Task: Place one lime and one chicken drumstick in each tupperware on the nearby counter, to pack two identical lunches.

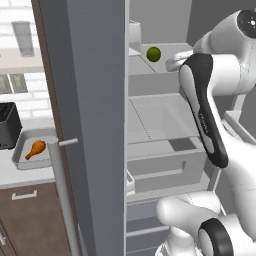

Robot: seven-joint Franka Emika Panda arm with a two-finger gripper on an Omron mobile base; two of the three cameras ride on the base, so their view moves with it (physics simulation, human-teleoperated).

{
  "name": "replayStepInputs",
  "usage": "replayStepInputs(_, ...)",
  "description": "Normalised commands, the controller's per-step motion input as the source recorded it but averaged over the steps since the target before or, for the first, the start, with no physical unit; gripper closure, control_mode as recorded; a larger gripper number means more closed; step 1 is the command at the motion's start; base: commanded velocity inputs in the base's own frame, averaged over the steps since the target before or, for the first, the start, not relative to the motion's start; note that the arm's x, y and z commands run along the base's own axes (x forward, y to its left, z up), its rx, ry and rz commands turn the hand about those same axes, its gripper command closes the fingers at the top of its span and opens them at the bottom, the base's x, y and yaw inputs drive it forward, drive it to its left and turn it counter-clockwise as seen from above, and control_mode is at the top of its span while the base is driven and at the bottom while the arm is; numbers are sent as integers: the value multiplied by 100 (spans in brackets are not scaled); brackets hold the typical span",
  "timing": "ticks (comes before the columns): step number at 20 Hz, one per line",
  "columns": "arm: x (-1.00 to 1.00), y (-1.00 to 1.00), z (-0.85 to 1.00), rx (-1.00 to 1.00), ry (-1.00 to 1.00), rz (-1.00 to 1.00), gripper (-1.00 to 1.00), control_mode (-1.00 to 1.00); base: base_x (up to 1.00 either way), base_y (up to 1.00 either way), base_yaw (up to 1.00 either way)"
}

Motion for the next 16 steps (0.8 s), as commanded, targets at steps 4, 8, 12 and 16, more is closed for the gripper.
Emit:
replayStepInputs(4,100,0,2,-1,16,0,-100,-100,0,0,0)
replayStepInputs(8,100,0,0,0,13,0,-100,-100,0,0,0)
replayStepInputs(12,100,0,0,0,3,0,-100,-100,0,0,0)
replayStepInputs(16,96,0,-23,0,0,-1,-100,-100,0,0,0)
